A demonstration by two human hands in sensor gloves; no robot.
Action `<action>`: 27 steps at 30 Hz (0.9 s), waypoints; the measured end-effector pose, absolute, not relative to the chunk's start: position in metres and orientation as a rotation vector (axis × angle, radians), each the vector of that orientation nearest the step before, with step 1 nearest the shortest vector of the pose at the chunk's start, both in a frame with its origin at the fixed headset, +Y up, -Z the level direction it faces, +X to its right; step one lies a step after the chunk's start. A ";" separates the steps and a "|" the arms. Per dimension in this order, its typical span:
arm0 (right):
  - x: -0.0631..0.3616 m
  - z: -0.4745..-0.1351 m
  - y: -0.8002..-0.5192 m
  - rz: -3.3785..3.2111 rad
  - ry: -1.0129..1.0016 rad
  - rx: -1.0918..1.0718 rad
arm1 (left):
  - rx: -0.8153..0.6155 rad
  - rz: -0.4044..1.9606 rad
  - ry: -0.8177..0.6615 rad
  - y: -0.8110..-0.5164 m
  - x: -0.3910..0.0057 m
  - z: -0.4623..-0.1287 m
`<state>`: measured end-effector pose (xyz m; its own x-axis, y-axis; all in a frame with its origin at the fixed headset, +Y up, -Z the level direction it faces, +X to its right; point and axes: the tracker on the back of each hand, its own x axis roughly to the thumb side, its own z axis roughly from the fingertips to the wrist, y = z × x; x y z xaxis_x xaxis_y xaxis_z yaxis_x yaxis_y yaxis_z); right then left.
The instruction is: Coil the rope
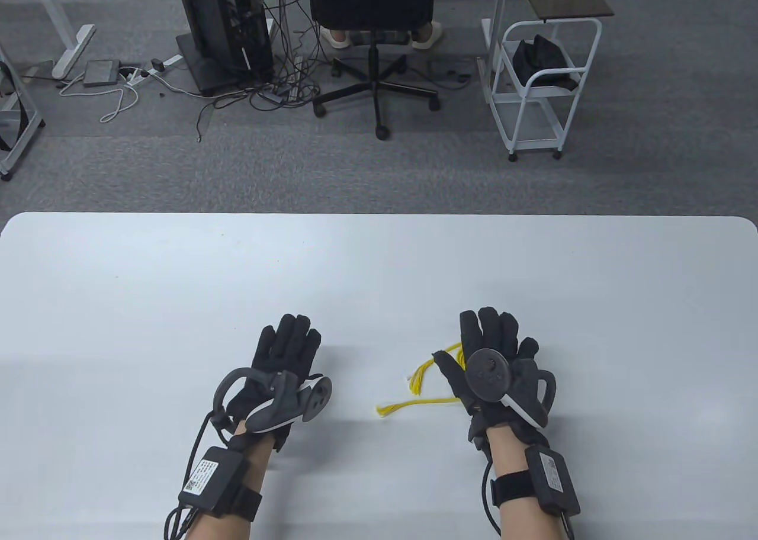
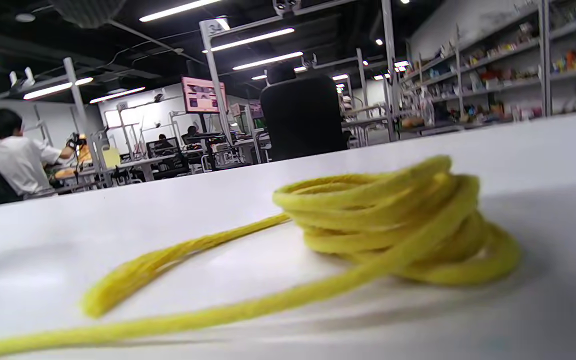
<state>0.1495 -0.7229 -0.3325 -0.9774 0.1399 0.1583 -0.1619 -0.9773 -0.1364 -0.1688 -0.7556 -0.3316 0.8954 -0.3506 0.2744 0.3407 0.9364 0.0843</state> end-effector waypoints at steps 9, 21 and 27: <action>0.136 -0.328 -0.723 3.189 -0.214 0.338 | 0.011 -0.347 -0.277 -0.757 -0.168 -0.329; 0.124 -0.326 -0.737 3.166 -0.152 0.416 | -0.003 -0.422 -0.355 -0.760 -0.142 -0.324; 0.117 -0.326 -0.746 3.188 -0.092 0.455 | -0.009 -0.386 -0.381 -0.760 -0.136 -0.322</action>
<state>0.1167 -0.7458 -0.3259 -0.9570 -0.0871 0.2765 0.0710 -0.9952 -0.0680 -0.1364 -0.7602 -0.3224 0.8563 -0.3659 0.3645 0.3693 0.9272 0.0632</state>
